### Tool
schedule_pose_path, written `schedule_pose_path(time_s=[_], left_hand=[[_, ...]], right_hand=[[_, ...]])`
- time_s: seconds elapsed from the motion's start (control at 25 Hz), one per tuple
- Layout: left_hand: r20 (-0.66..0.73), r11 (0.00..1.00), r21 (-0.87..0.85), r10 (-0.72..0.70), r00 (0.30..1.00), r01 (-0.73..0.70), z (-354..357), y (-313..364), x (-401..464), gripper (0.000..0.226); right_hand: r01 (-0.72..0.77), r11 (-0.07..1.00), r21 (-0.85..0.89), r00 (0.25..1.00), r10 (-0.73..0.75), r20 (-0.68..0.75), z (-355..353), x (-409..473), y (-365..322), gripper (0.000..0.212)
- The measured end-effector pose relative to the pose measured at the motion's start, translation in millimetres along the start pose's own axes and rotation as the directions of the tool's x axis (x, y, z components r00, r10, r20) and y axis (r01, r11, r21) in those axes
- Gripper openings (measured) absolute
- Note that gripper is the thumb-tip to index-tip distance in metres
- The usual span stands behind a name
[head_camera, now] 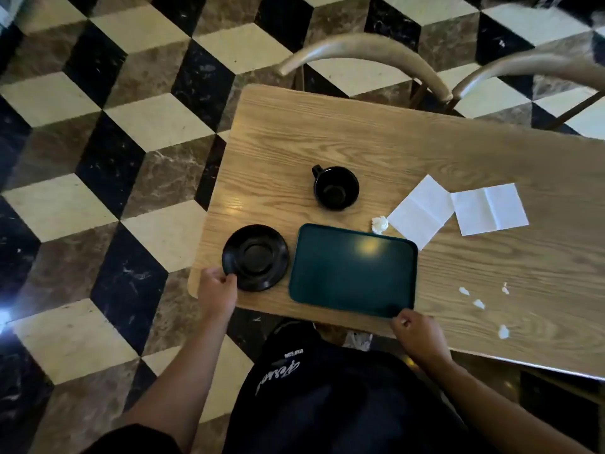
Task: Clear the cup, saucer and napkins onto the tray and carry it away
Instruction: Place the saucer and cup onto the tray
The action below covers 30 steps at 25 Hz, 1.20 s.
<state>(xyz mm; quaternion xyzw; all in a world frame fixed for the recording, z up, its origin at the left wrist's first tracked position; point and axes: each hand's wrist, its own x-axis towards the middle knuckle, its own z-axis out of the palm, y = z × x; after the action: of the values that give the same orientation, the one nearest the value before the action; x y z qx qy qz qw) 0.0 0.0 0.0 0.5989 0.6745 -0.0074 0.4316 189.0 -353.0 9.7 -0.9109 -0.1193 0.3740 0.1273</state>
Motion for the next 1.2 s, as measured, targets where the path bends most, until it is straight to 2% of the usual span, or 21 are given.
schedule_pose_path(time_s=[0.08, 0.16, 0.24, 0.36, 0.52, 0.64, 0.8, 1.2], left_hand=[[0.012, 0.999, 0.052, -0.004, 1.0, 0.003, -1.0, 8.4, 16.0, 0.039], [0.031, 0.996, 0.084, -0.001, 1.0, -0.002, -3.2, 14.3, 25.7, 0.04], [0.04, 0.991, 0.134, 0.026, 0.999, -0.032, 2.0, 13.7, 29.2, 0.036], [0.036, 0.983, 0.182, 0.031, 0.999, -0.037, 5.9, 9.4, 33.5, 0.031], [0.034, 0.982, 0.178, 0.061, 0.998, -0.066, 1.1, 7.5, 40.3, 0.025], [0.015, 0.993, 0.114, 0.042, 0.999, -0.043, -1.2, 4.1, 46.7, 0.023], [0.031, 0.996, -0.09, 0.024, 0.999, -0.022, -2.6, 14.4, 35.8, 0.02], [-0.047, 0.963, -0.262, 0.054, 0.997, -0.065, -15.3, 38.1, -25.7, 0.018]], right_hand=[[0.012, 0.999, 0.046, 0.974, -0.001, -0.225, -9.8, 12.9, 12.4, 0.018], [0.128, 0.992, -0.024, 0.891, -0.126, -0.436, -15.0, 26.4, 23.9, 0.017], [0.235, 0.967, -0.095, 0.822, -0.25, -0.511, -13.2, 52.0, 34.1, 0.025], [0.325, 0.939, -0.109, 0.732, -0.323, -0.6, -9.7, 81.9, 36.8, 0.026], [0.421, 0.881, -0.216, 0.646, -0.459, -0.61, 10.9, 105.3, 54.7, 0.038], [0.434, 0.872, -0.226, 0.651, -0.477, -0.591, 18.7, 110.6, 62.7, 0.044], [0.444, 0.868, -0.225, 0.637, -0.482, -0.602, 17.7, 109.3, 63.1, 0.044], [0.452, 0.868, -0.207, 0.613, -0.47, -0.635, 20.5, 112.3, 65.0, 0.041]])
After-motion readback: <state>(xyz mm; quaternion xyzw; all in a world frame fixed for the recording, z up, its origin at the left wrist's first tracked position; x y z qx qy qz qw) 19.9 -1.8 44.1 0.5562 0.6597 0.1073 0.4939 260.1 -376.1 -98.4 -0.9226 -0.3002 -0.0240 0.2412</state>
